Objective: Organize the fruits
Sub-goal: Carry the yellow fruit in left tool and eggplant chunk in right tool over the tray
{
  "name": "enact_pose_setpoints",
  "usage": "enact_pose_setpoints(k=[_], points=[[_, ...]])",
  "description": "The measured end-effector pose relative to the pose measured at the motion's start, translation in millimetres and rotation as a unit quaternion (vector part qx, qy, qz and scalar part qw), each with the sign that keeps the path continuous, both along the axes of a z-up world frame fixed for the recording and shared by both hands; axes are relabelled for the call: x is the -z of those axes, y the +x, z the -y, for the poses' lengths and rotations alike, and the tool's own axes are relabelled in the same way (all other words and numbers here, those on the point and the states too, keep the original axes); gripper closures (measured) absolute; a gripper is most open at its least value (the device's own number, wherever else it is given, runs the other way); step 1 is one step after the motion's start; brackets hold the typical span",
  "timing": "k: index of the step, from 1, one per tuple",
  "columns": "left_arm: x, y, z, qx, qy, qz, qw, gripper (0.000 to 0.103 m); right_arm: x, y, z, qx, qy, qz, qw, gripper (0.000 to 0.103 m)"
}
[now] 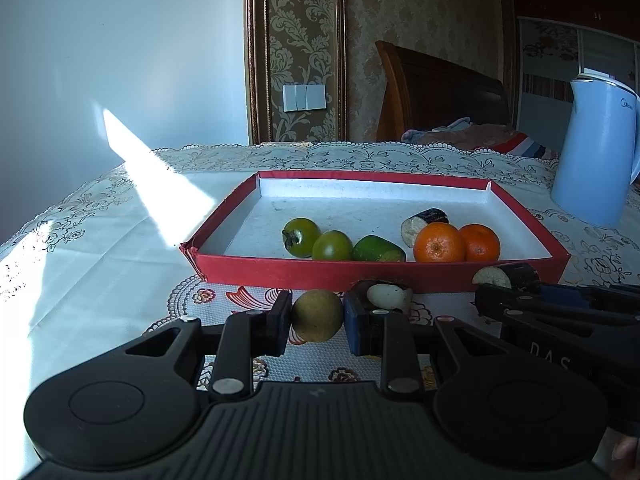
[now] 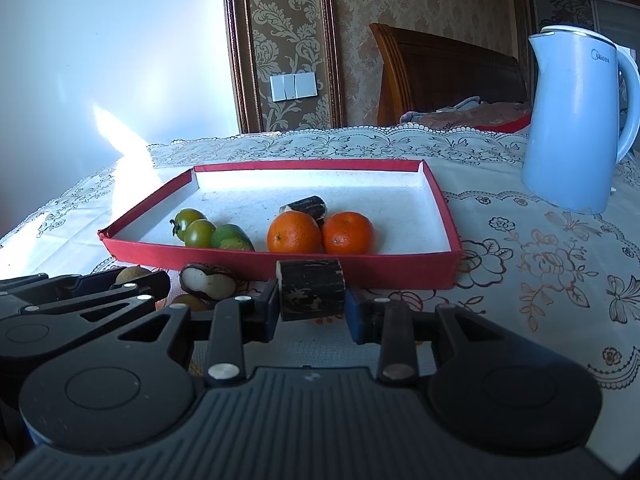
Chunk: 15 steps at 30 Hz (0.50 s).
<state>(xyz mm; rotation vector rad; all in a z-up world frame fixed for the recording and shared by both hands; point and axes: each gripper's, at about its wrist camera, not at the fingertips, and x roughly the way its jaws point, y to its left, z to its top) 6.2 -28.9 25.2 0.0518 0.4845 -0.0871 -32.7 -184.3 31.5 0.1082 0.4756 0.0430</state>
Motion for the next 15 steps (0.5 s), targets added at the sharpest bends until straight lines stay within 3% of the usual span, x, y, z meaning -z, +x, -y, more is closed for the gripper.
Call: enact_pose_setpoints(k=[15], points=[[-2.4, -4.1, -2.5, 0.001, -0.008, 0.017, 0.9998, 0.076, -3.6, -6.4, 1.7, -0.013, 0.013, 0.024, 1.0, 0.071]])
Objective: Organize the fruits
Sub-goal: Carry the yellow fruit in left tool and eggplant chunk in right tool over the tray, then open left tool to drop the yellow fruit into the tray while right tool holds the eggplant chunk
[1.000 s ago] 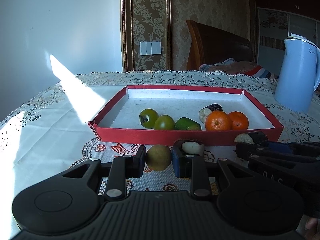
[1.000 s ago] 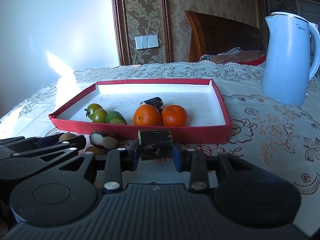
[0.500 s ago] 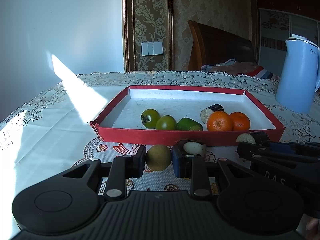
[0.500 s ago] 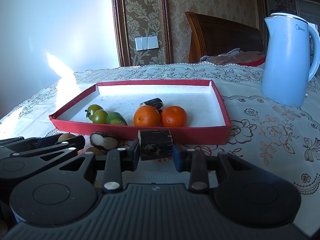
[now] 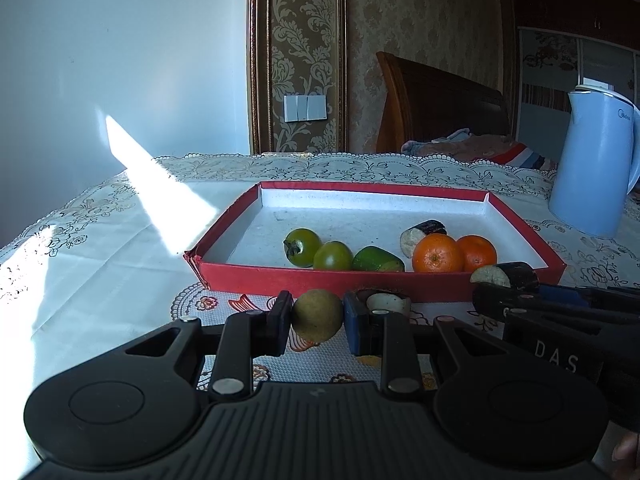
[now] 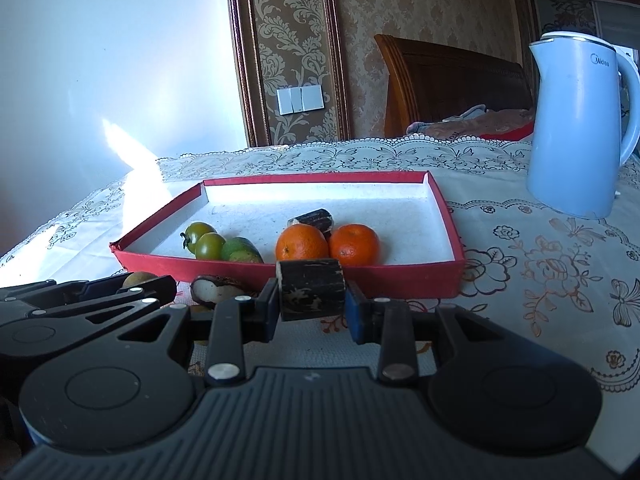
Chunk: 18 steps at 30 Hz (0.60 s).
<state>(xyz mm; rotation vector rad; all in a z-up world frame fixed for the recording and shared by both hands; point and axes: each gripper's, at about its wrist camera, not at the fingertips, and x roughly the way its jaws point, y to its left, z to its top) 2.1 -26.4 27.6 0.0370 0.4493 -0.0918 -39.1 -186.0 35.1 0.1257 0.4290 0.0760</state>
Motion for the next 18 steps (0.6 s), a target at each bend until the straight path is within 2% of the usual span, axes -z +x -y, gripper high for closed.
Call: enact_pose_setpoints(k=[12, 18], points=[[-12.0, 12.6, -3.2, -0.005, -0.002, 0.005, 1.0, 0.076, -16.9, 9.8, -1.4, -0.016, -0.005, 0.02, 1.0, 0.071], [-26.7, 34.7, -5.5, -0.014, -0.003, 0.011, 0.9998, 0.076, -34.0, 27.5, -2.2, -0.028, -0.019, 0.037, 0.999, 0.071]])
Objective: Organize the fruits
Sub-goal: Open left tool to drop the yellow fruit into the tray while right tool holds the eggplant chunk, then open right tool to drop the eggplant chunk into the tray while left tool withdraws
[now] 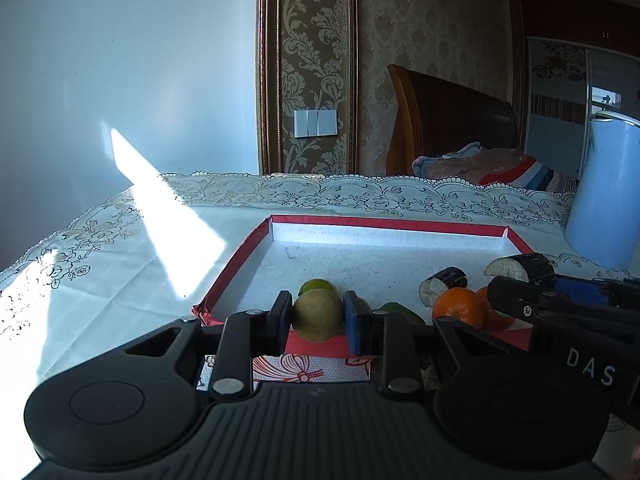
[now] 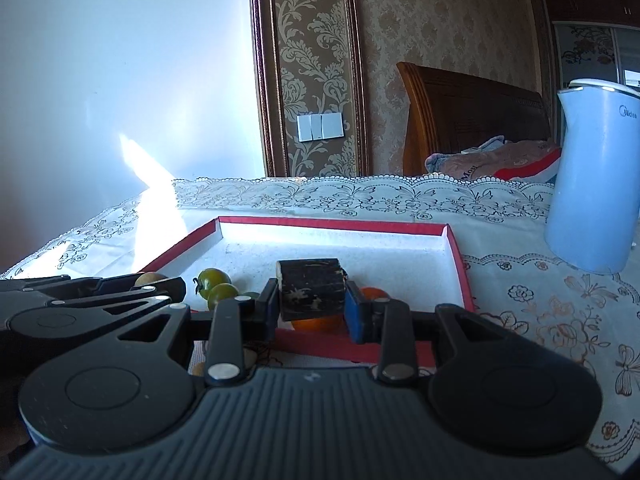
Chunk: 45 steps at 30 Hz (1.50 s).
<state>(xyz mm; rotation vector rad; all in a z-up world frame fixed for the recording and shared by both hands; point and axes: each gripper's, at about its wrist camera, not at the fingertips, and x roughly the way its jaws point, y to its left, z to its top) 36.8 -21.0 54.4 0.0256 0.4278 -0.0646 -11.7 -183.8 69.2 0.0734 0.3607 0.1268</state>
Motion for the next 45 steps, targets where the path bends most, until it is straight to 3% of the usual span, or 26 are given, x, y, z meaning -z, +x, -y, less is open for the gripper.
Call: enact_pose_setpoints(k=[15, 45], points=[[1.9, 78.4, 1.8, -0.041, 0.004, -0.032, 0.9987, 0.076, 8.1, 68.7, -14.4, -0.006, -0.017, -0.035, 0.999, 0.071], [17.6, 85.3, 8.5, -0.029, 0.023, -0.038, 0.9986, 0.076, 23.5, 73.9, -13.9, 0.014, -0.025, -0.037, 0.999, 0.071]])
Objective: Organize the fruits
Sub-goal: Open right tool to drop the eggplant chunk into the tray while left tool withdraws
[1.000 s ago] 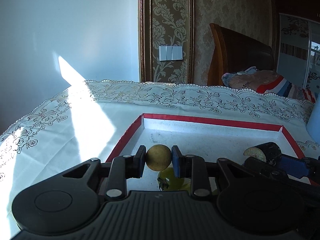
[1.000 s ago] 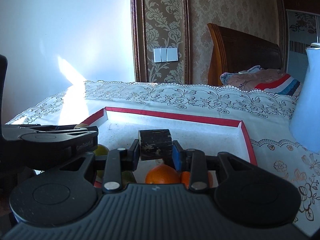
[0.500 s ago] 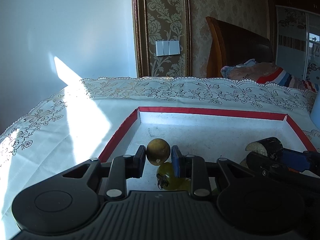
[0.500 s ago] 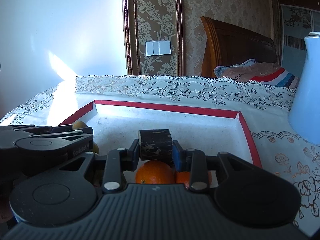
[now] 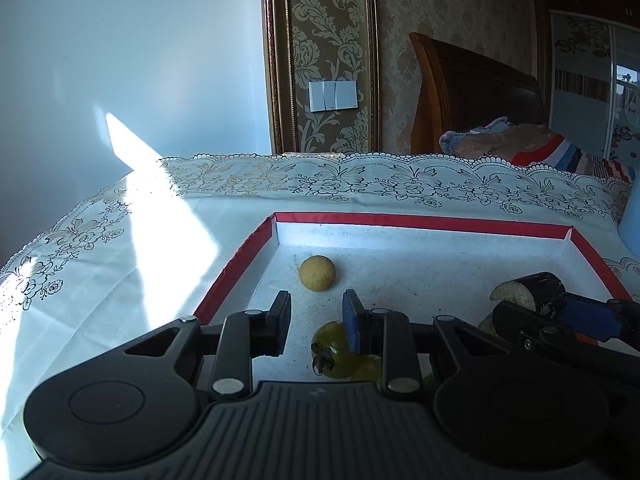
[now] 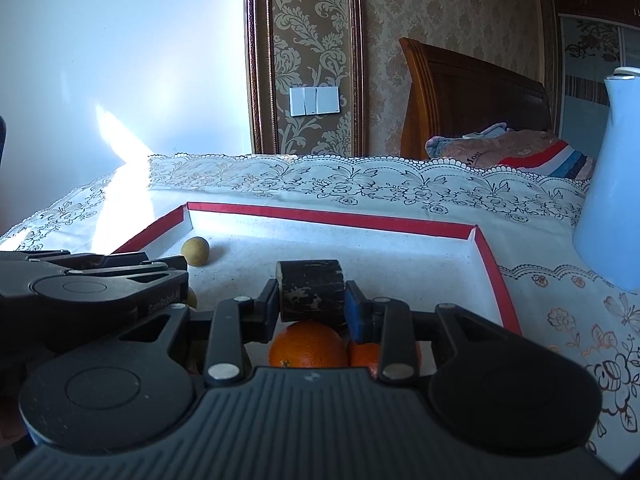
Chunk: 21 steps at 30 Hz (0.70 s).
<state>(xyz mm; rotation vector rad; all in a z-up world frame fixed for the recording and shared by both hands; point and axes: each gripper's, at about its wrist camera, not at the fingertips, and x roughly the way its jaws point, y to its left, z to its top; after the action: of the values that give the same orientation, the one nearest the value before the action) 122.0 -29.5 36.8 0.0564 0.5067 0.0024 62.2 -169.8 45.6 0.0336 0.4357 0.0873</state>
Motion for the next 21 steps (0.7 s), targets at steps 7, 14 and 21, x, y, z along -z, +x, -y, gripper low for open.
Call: enact_pose_setpoints(k=[7, 14, 21], points=[[0.4, 0.6, -1.3, -0.007, 0.001, 0.001, 1.0, 0.06, -0.9, -2.8, 0.5, 0.004, -0.004, 0.01, 1.0, 0.071], [-1.3, -2.2, -1.8, -0.009, 0.0, 0.015, 0.9998, 0.031, -1.3, -3.7, 1.2, 0.006, -0.003, 0.012, 1.0, 0.071], [1.9, -0.1, -1.0, -0.005, 0.001, -0.003, 1.0, 0.031, -0.6, -3.9, 1.1, 0.007, -0.004, 0.013, 1.0, 0.071]])
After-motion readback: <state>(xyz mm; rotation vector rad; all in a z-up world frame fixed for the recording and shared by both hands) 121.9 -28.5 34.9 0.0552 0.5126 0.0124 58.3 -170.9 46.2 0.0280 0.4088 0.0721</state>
